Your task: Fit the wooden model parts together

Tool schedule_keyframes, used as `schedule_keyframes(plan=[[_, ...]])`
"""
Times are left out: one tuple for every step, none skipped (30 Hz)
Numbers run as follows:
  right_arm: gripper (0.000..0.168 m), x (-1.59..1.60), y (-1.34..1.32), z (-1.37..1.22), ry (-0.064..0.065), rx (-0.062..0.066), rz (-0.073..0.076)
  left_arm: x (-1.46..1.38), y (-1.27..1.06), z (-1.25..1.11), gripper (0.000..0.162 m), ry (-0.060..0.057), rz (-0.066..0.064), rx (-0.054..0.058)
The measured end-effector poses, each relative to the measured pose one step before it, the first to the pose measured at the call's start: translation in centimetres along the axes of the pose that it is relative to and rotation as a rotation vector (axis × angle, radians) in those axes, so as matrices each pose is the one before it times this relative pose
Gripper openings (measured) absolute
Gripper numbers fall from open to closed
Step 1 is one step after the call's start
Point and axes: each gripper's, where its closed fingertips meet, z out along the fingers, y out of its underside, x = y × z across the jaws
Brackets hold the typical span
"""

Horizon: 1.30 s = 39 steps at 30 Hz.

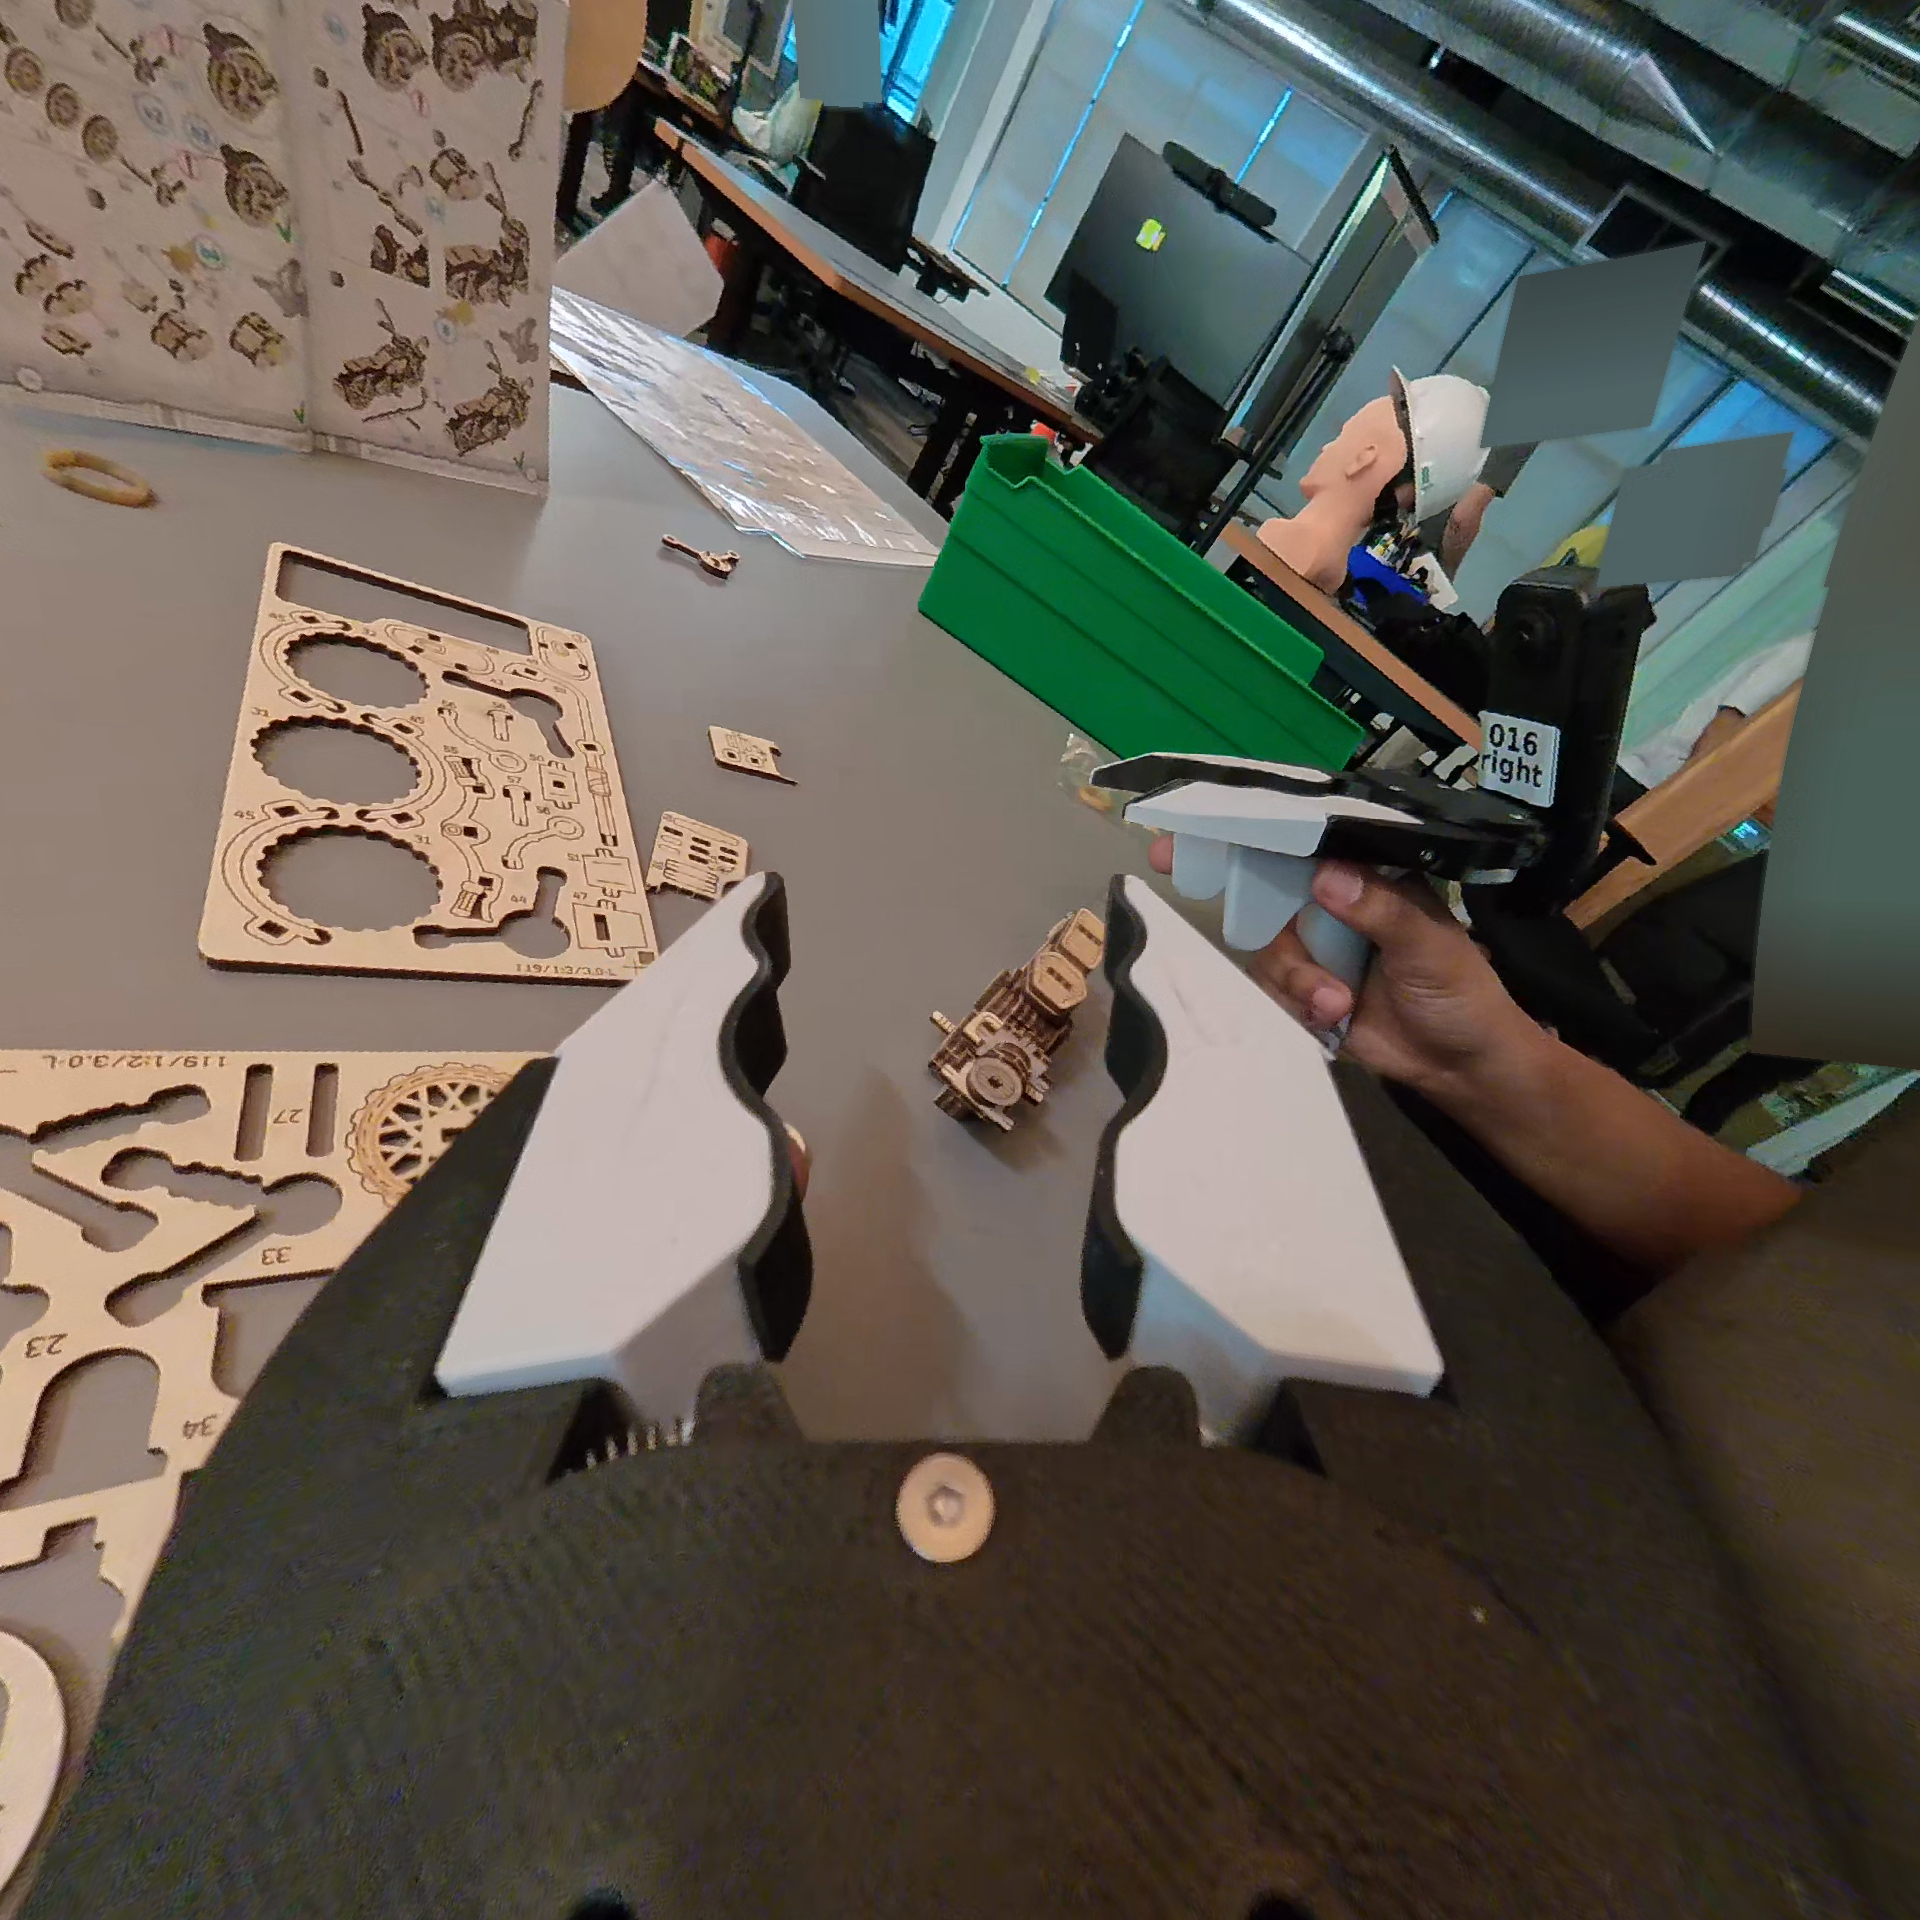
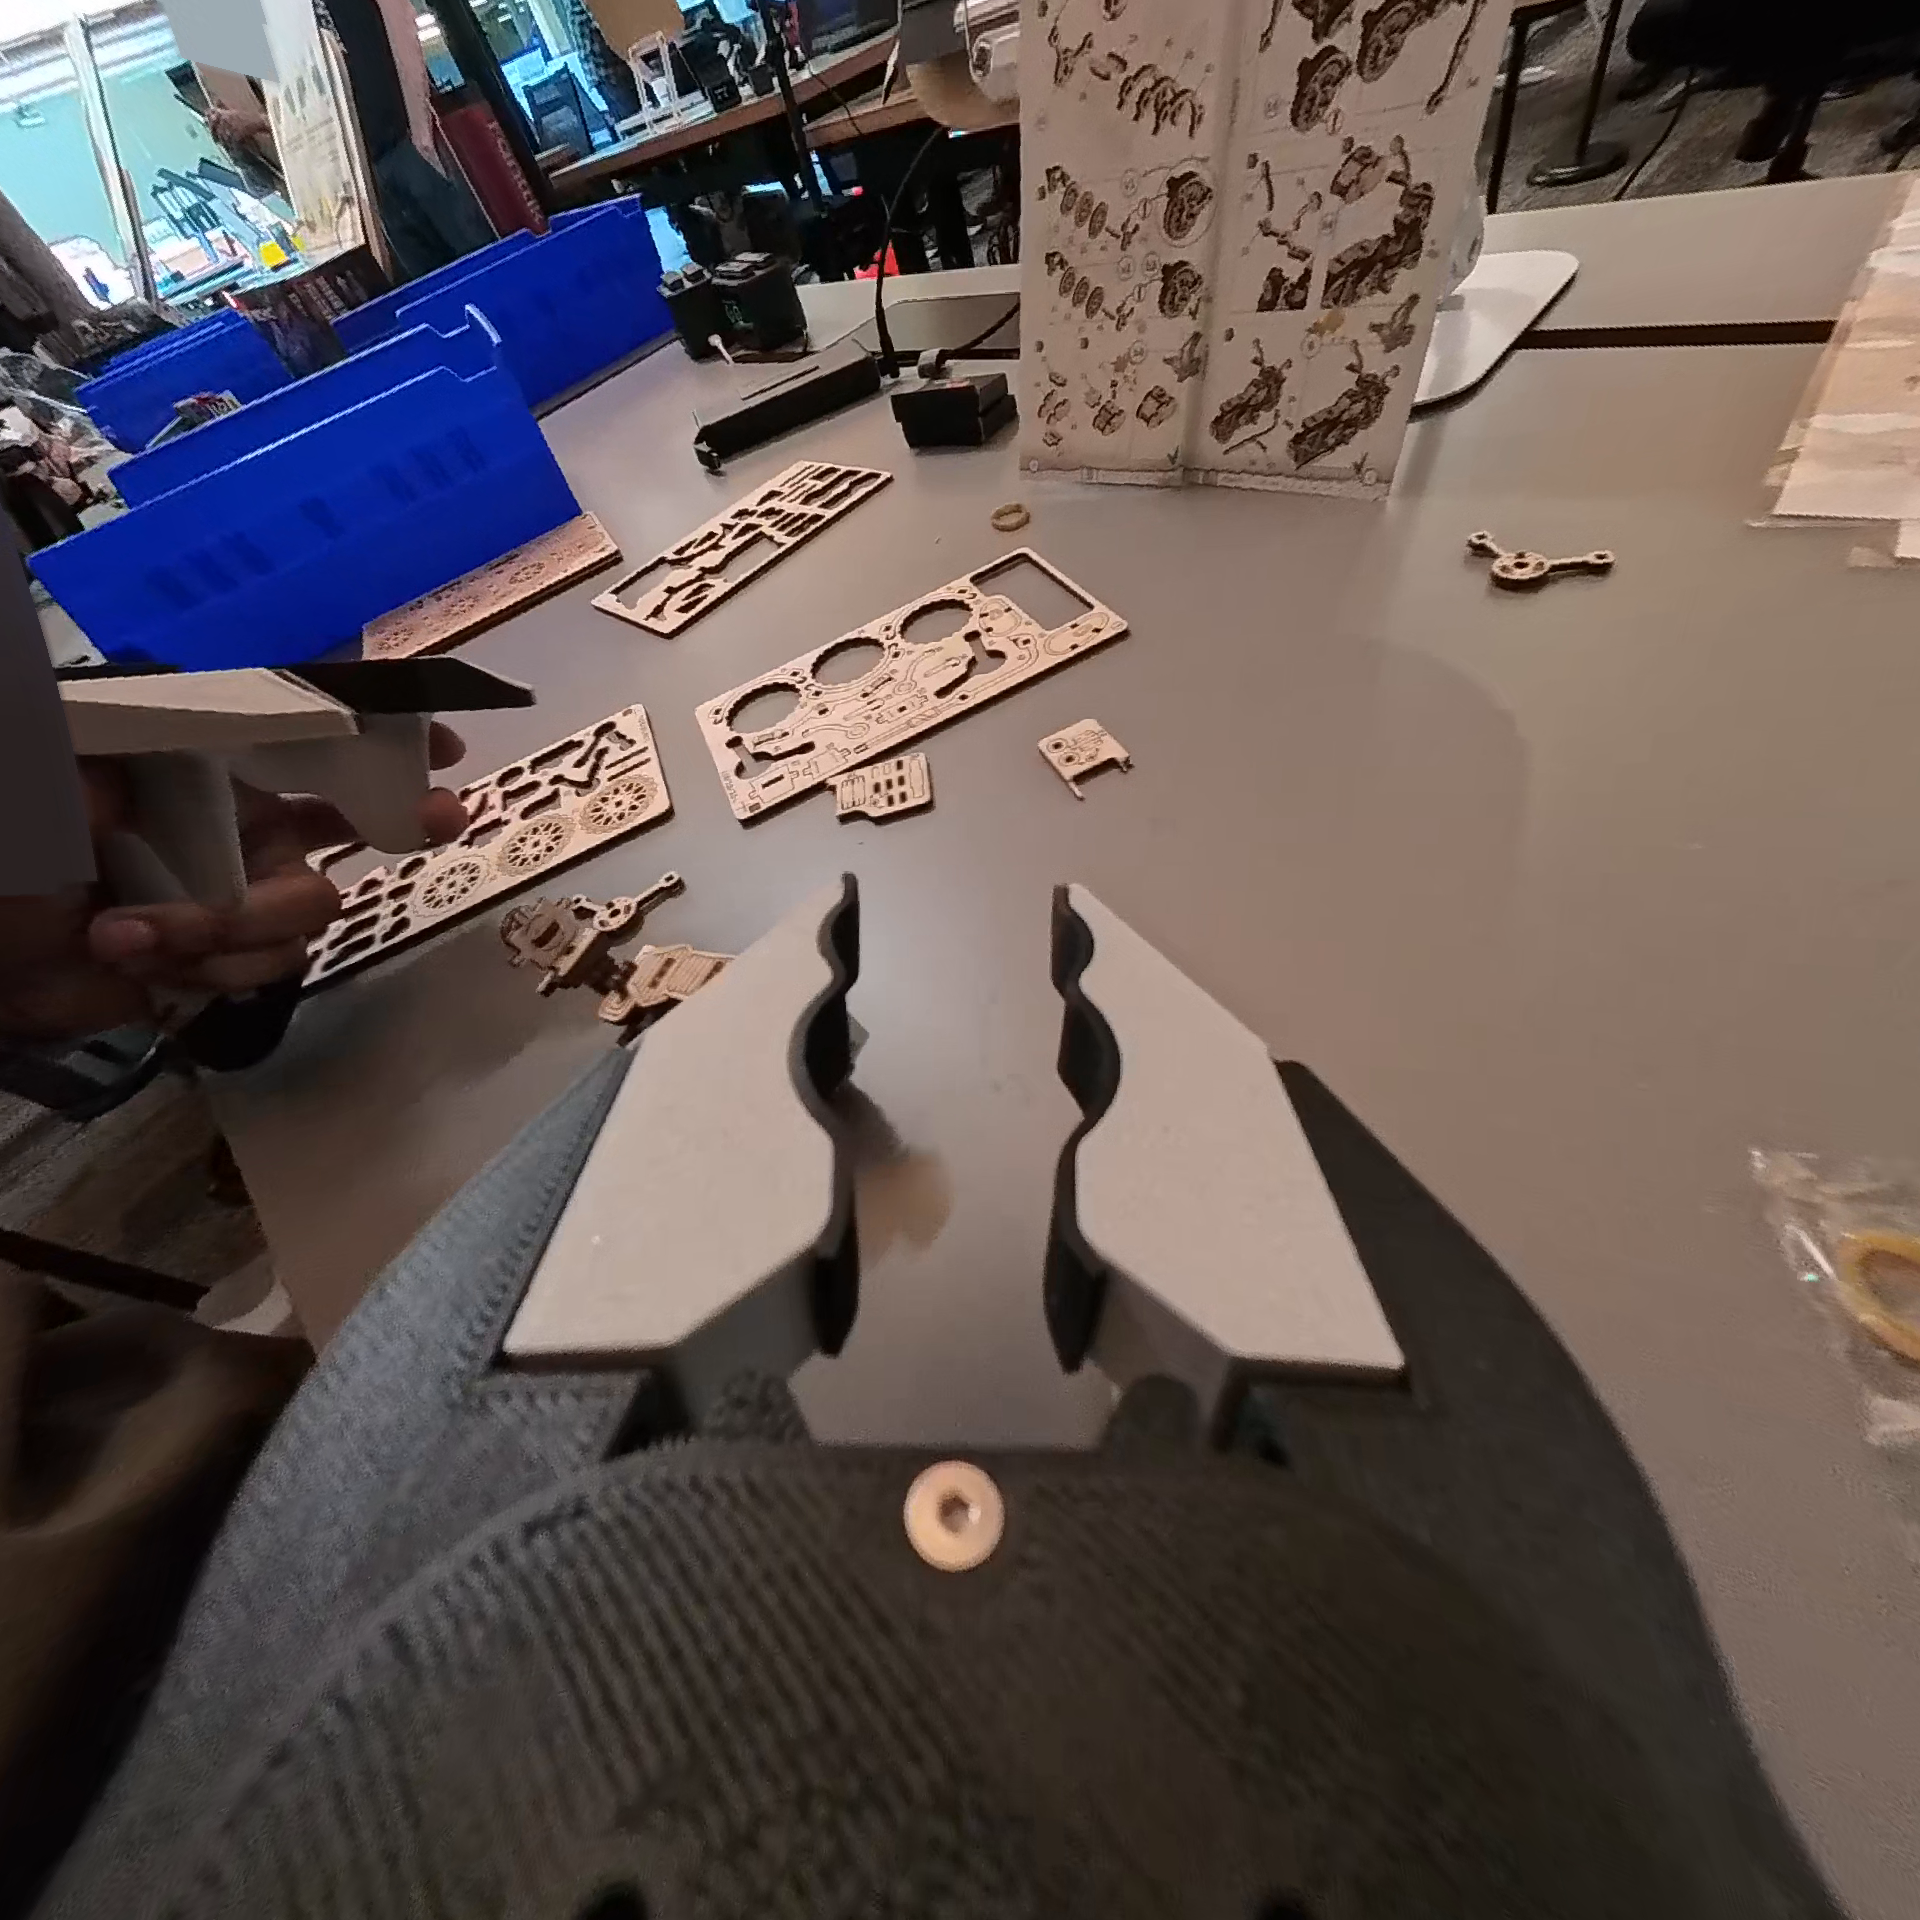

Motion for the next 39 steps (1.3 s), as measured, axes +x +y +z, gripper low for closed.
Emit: schedule_keyframes(plan=[[0.036, -0.089, 0.005, 0.000, -0.0009, 0.0000, -0.0027, 0.141, -0.005, -0.008, 0.060, 0.0049, -0.0029, 0.0010], [0.036, -0.081, 0.011, 0.005, -0.0011, -0.0001, -0.0021, 0.156, 0.026, -0.004, 0.060, 0.0057, -0.0033, 0.0005], [0.036, -0.081, 0.008, 0.006, -0.0014, -0.0002, -0.0009, 0.160, 0.041, 0.021, 0.060, 0.0060, -0.0035, -0.0010], [0.036, -0.066, 0.007, 0.002, -0.0020, 0.0002, 0.0005, 0.141, 0.060, 0.017, 0.060, 0.0054, -0.0028, -0.0018], [0.036, -0.070, 0.001, 0.005, -0.0025, 0.0003, 0.0019, 0.139, 0.057, 0.022, 0.060, 0.0047, -0.0016, -0.0017], [0.036, -0.054, 0.009, -0.002, -0.0024, 0.0003, 0.0025, 0.115, 0.041, 0.015, 0.060, 0.0036, -0.0002, -0.0012], [0.036, -0.030, -0.007, -0.002, -0.0017, 0.0005, 0.0020, 0.092, 0.045, 0.012, 0.060, 0.0022, 0.0012, -0.0011], [0.036, -0.027, -0.010, -0.014, -0.0005, 0.0007, 0.0009, 0.068, 0.023, 0.004, 0.060, 0.0011, 0.0023, -0.0013], [0.036, -0.001, 0.003, -0.001, 0.0006, 0.0001, -0.0005, 0.040, 0.020, -0.007, 0.060, 0.0005, 0.0023, -0.0010], [0.036, 0.004, 0.003, -0.003, 0.0013, -0.0005, -0.0016, 0.024, 0.010, -0.020, 0.060, 0.0002, 0.0018, -0.0008], [0.036, 0.010, 0.016, 0.010, 0.0014, -0.0010, -0.0022, -0.016, -0.007, -0.023, 0.060, -0.0010, 0.0009, 0.0001], [0.036, -0.007, 0.019, 0.026, 0.0009, -0.0015, -0.0022, -0.044, -0.031, -0.022, 0.060, -0.0018, -0.0005, 0.0015], [0.036, -0.014, 0.033, 0.031, 0.0002, -0.0021, -0.0016, -0.037, -0.042, -0.034, 0.059, -0.0010, -0.0022, 0.0018], [0.036, -0.014, 0.041, 0.030, -0.0003, -0.0021, -0.0010, -0.047, -0.040, -0.030, 0.059, -0.0001, -0.0043, 0.0016], [0.036, -0.021, 0.025, 0.030, -0.0005, -0.0016, -0.0008, -0.044, -0.035, -0.030, 0.059, 0.0006, -0.0065, 0.0020], [0.036, -0.010, 0.020, 0.015, -0.0003, -0.0010, -0.0005, -0.037, -0.053, -0.024, 0.059, 0.0018, -0.0085, 0.0029], [0.036, -0.016, 0.011, 0.006, -0.0002, -0.0007, -0.0004, -0.038, -0.074, -0.042, 0.059, 0.0023, -0.0102, 0.0037], [0.036, 0.001, 0.015, 0.012, 0.0000, -0.0007, -0.0002, -0.046, -0.074, -0.041, 0.060, 0.0026, -0.0117, 0.0042], [0.036, 0.008, 0.015, 0.006, 0.0001, -0.0007, 0.0002, -0.040, -0.088, -0.034, 0.060, 0.0031, -0.0123, 0.0047], [0.036, 0.016, 0.012, -0.004, -0.0001, -0.0005, 0.0008, -0.012, -0.081, -0.035, 0.060, 0.0050, -0.0110, 0.0036], [0.036, 0.016, 0.004, 0.005, -0.0002, -0.0002, 0.0015, 0.120, -0.025, -0.004, 0.061, 0.0114, -0.0073, -0.0002], [0.036, 0.021, 0.009, -0.001, -0.0002, 0.0003, 0.0016, 0.158, 0.015, 0.027, 0.061, 0.0116, -0.0063, -0.0021], [0.036, 0.022, -0.014, 0.001, -0.0002, 0.0003, 0.0015, 0.102, 0.048, 0.048, 0.062, 0.0069, -0.0047, -0.0018], [0.036, 0.026, 0.011, 0.004, -0.0002, -0.0001, 0.0015, 0.056, 0.086, 0.051, 0.062, 0.0028, 0.0001, -0.0030], [0.036, 0.013, -0.007, 0.003, -0.0002, -0.0001, 0.0014, 0.038, 0.084, 0.056, 0.062, -0.0005, 0.0048, -0.0042], [0.036, 0.014, 0.001, 0.001, -0.0001, 0.0002, 0.0012, -0.004, 0.078, 0.047, 0.062, -0.0036, 0.0084, -0.0042], [0.036, 0.012, -0.008, -0.002, -0.0001, 0.0003, 0.0010, -0.059, 0.081, 0.032, 0.062, -0.0072, 0.0108, -0.0039], [0.036, 0.010, 0.004, -0.006, -0.0002, 0.0003, 0.0009, -0.091, 0.068, 0.028, 0.062, -0.0086, 0.0110, -0.0035], [0.036, 0.009, 0.005, 0.010, -0.0004, -0.0003, 0.0009, -0.059, 0.050, 0.017, 0.062, -0.0061, 0.0095, -0.0029], [0.036, 0.003, 0.016, 0.005, -0.0007, -0.0011, 0.0011, -0.023, 0.034, 0.012, 0.062, -0.0033, 0.0060, -0.0022], [0.036, -0.002, 0.022, 0.015, -0.0007, -0.0009, 0.0010, 0.020, 0.040, 0.017, 0.062, 0.0004, 0.0022, -0.0017], [0.036, -0.004, 0.001, 0.005, -0.0004, -0.0004, 0.0004, 0.070, 0.038, 0.030, 0.062, 0.0036, -0.0002, -0.0023], [0.036, 0.002, 0.010, 0.014, 0.0001, -0.0004, -0.0001, 0.056, 0.052, 0.028, 0.062, 0.0029, -0.0003, -0.0027], [0.036, 0.006, 0.008, -0.004, 0.0003, -0.0005, -0.0003, 0.025, 0.056, 0.035, 0.062, 0.0007, 0.0012, -0.0025], [0.036, 0.000, 0.002, 0.011, 0.0002, -0.0004, -0.0001, 0.009, 0.058, 0.023, 0.062, -0.0003, 0.0021, -0.0024], [0.036, 0.001, -0.003, 0.002, 0.0001, 0.0002, 0.0001, 0.014, 0.033, 0.016, 0.062, -0.0001, 0.0018, -0.0022], [0.036, 0.006, -0.003, -0.004, 0.0000, 0.0002, 0.0003, -0.002, 0.024, 0.007, 0.062, -0.0007, 0.0010, -0.0012], [0.036, -0.004, 0.004, -0.002, -0.0001, -0.0003, 0.0003, 0.001, 0.001, -0.002, 0.062, -0.0005, 0.0000, 0.0003], [0.036, -0.009, 0.012, 0.007, -0.0002, -0.0002, 0.0001, 0.005, -0.002, -0.013, 0.062, 0.0006, -0.0014, 0.0006]])
